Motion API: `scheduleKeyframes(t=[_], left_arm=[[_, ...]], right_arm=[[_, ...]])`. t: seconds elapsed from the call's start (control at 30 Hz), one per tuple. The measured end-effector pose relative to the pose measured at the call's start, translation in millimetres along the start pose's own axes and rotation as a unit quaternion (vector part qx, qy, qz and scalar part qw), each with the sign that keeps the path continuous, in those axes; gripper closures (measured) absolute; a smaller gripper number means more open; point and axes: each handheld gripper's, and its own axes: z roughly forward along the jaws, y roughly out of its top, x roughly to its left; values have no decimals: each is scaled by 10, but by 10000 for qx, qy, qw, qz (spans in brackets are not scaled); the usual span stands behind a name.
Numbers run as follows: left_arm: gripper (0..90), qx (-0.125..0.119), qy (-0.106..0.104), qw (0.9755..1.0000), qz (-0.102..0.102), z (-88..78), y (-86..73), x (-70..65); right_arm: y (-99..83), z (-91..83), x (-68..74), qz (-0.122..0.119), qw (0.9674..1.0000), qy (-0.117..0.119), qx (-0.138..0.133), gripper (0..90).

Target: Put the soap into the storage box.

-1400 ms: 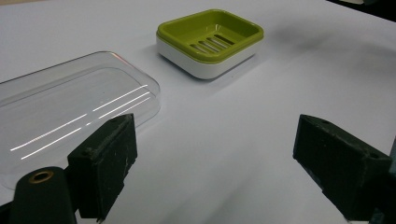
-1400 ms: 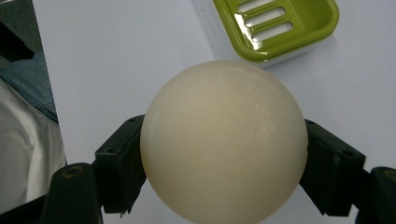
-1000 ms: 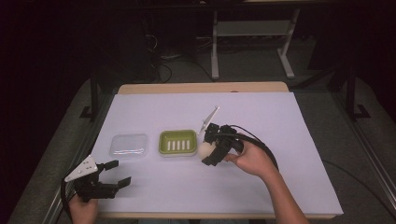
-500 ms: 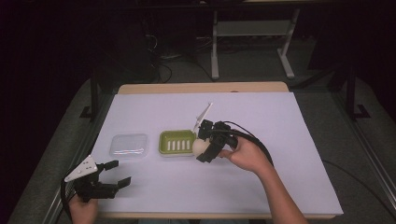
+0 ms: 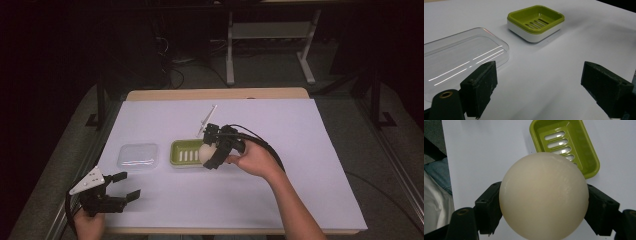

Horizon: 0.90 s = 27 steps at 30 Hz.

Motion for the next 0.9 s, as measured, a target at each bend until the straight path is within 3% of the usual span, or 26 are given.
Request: scheduleKeyframes(t=[0.23,0.3,0.33,0.57,0.9], left_arm=[[128,24,-3,10000,38,-5,0,7],[128,22,-4,10000,31,-3,-1,9],[128,32,-6,10000,27,-3,0,10],[128,12,-15,10000,55,-9,-1,13],[128,1,-14,10000,57,-14,-1,13]], right_arm=[[127,63,-55,-44,10000,25,-4,240],[166,76,-53,46,10000,33,82,240],[191,90,-69,-50,10000,20,29,240],[343,129,-113,-120,9999,44,3,240],[481,223,-158,-87,10000,0,10,239]])
